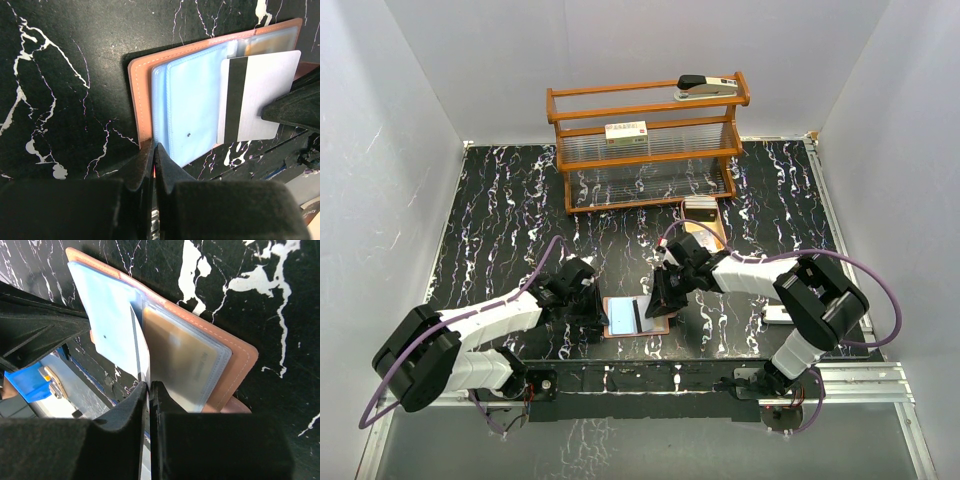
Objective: Put the credit cards into the card holder
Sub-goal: Insert the credit card into the card holder.
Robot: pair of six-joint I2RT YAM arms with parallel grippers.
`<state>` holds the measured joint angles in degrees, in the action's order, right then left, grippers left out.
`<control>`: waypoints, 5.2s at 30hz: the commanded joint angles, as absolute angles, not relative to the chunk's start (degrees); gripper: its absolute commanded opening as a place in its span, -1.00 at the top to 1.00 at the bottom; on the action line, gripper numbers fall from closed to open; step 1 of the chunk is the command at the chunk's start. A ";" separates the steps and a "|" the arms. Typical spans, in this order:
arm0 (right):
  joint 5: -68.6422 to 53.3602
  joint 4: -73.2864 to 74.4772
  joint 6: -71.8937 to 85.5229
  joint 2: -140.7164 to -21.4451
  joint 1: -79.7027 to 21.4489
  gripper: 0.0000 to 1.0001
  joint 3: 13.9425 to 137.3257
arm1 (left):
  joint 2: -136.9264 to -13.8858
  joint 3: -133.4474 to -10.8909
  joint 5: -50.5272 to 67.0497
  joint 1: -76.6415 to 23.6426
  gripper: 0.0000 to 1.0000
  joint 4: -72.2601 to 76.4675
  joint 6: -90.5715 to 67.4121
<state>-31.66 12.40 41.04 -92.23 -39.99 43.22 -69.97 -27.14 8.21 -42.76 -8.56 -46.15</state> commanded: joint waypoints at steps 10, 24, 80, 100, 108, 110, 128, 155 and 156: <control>-32.79 13.16 37.63 -93.37 -37.09 0.92 41.99 | -70.24 -25.31 6.25 -42.63 1.00 -9.88 -45.16; -34.79 10.29 37.79 -95.77 -37.09 0.93 43.00 | -70.52 -25.33 6.97 -42.62 1.00 -9.14 -45.04; -18.57 13.74 46.40 -87.03 -40.26 0.06 43.32 | -70.66 -24.90 9.14 -42.68 1.00 -7.89 -48.02; -21.35 7.73 45.95 -91.38 -44.55 0.08 44.58 | -69.06 -23.31 11.18 -42.65 1.00 -5.40 -49.00; -23.34 3.03 47.64 -92.70 -47.15 0.08 45.40 | -69.56 -23.65 11.35 -42.69 1.00 -5.32 -48.50; -22.90 3.39 47.75 -92.72 -47.27 0.09 45.67 | -69.61 -23.75 11.32 -42.63 1.00 -5.39 -48.51; -16.78 4.51 48.50 -90.54 -47.42 0.00 45.70 | -68.47 -22.86 10.72 -42.63 1.00 -4.69 -49.35; -18.21 6.42 47.52 -94.66 -50.95 0.10 48.21 | -61.43 -21.26 8.89 -42.66 1.00 -13.14 -55.82; -17.79 6.95 47.18 -94.70 -51.01 0.10 48.65 | -60.61 -21.95 8.19 -42.68 1.00 -14.75 -55.44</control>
<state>-19.20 4.10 49.54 -93.86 -50.39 45.15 -63.79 -21.91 9.98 -42.44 -7.73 -54.57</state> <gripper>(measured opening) 0.448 0.006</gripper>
